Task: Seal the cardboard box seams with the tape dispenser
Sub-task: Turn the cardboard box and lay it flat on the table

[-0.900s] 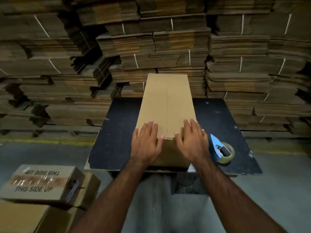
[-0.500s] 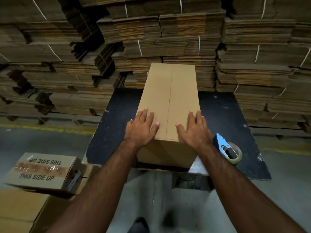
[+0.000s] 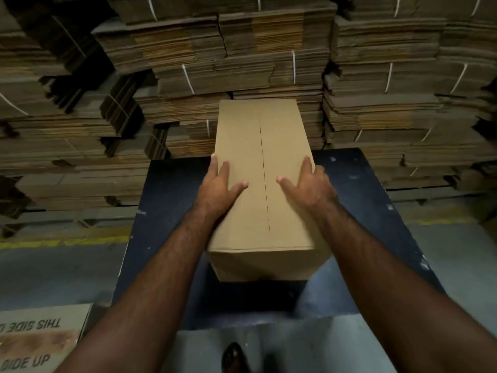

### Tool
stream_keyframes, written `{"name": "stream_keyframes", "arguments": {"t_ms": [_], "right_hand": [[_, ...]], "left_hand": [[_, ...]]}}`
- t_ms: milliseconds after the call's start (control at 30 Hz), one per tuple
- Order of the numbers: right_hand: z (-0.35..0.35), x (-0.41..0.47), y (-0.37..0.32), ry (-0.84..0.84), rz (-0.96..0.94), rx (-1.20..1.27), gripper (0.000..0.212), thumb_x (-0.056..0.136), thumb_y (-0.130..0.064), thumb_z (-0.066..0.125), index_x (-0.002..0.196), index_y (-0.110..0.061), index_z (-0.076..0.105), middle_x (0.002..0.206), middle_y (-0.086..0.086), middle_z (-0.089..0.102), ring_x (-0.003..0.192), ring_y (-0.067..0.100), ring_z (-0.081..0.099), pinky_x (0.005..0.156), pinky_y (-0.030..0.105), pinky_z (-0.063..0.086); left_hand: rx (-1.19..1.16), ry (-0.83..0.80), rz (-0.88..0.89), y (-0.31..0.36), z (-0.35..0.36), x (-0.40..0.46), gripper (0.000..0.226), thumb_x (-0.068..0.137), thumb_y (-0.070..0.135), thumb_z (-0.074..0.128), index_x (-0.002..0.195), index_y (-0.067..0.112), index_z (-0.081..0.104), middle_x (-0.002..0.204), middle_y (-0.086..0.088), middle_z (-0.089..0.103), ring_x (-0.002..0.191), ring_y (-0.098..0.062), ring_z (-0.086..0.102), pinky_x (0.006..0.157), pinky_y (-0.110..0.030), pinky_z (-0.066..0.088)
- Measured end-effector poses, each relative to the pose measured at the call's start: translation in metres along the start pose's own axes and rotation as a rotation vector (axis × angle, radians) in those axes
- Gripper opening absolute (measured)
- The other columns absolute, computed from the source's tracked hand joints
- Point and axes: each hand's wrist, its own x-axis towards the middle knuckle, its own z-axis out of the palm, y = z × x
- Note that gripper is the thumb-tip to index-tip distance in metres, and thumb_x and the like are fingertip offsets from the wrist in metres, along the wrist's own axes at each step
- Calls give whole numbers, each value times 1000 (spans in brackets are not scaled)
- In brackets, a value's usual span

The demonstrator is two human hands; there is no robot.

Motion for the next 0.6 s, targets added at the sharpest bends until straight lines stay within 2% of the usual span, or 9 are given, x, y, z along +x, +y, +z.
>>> {"name": "stream_keyframes", "arguments": {"t_ms": [67, 133, 167, 233, 333, 467, 600], "right_hand": [[-3, 19, -7, -14, 26, 45, 101, 84, -72, 49, 156, -19, 1, 154, 15, 26, 133, 34, 37, 94, 51, 45], [-7, 35, -10, -25, 64, 94, 109, 83, -70, 54, 155, -14, -4, 155, 15, 24, 134, 35, 38, 96, 51, 45], [-8, 41, -11, -33, 79, 111, 109, 82, -69, 56, 155, -11, -1, 155, 15, 25, 133, 35, 39, 97, 50, 46], [-9, 50, -10, -27, 99, 154, 100, 80, -66, 62, 151, -10, 18, 148, 14, 34, 126, 33, 45, 91, 45, 49], [-11, 55, -5, -13, 104, 184, 84, 79, -60, 68, 139, -11, 34, 138, 12, 41, 118, 31, 49, 79, 38, 47], [-14, 40, 9, 12, 102, 172, 86, 77, -61, 70, 141, -13, 34, 139, 12, 39, 120, 31, 48, 79, 39, 46], [-16, 28, 13, 11, 120, 199, 82, 79, -54, 72, 140, -10, 39, 145, 14, 33, 126, 33, 44, 86, 39, 48]], "left_hand": [[-50, 8, -12, -2, -3, 24, 91, 89, 57, 62, 157, 18, 17, 167, -4, -3, 147, -32, 23, 114, -47, 30], [-159, 5, -70, -8, -7, 43, 100, 81, 57, 71, 155, 17, 17, 164, -9, 15, 145, -31, 29, 114, -47, 33], [-231, -2, -96, -11, -9, 49, 99, 77, 56, 75, 152, 18, 23, 158, -9, 30, 141, -30, 36, 111, -46, 37], [-352, -14, -125, -13, -9, 55, 88, 75, 50, 80, 144, 23, 33, 143, -6, 49, 130, -27, 48, 102, -44, 44], [-438, -8, -151, -11, -9, 51, 84, 76, 43, 82, 144, 25, 34, 138, -3, 54, 125, -25, 52, 98, -39, 45], [-393, -20, -166, -6, -15, 34, 82, 78, 41, 81, 144, 19, 37, 136, -3, 55, 123, -23, 53, 99, -37, 46], [-455, -15, -338, 6, -17, 15, 68, 80, 38, 79, 136, 17, 46, 131, -5, 58, 118, -23, 56, 96, -36, 48]]}}
